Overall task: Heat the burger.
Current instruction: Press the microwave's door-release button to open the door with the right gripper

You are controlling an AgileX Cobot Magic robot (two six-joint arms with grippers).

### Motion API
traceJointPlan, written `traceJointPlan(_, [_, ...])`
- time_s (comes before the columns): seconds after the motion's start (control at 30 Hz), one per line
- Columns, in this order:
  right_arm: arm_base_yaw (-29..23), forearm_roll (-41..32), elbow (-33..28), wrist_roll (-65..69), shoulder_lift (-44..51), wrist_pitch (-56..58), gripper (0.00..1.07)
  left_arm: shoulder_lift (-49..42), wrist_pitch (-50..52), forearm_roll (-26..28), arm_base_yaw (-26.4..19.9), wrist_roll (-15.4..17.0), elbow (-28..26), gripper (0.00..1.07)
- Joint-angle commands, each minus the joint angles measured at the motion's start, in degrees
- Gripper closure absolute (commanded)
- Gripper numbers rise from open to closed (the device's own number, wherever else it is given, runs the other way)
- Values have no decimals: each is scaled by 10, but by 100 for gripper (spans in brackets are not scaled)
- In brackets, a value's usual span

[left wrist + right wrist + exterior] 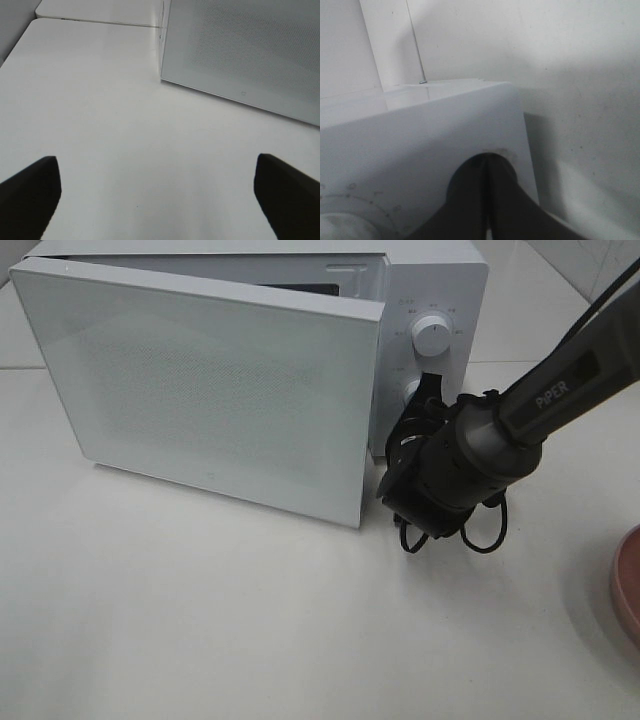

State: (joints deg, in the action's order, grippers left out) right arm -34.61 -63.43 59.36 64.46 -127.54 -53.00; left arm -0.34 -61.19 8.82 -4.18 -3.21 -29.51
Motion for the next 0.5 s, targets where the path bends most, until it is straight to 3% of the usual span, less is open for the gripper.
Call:
traceJointPlan(0.03, [32, 100, 60, -9, 7, -152, 107, -10, -1, 3, -1, 1, -1, 9])
traceJointPlan(0.5, [19, 102, 30, -6, 19, -102, 107, -10, -1, 3, -1, 1, -1, 9])
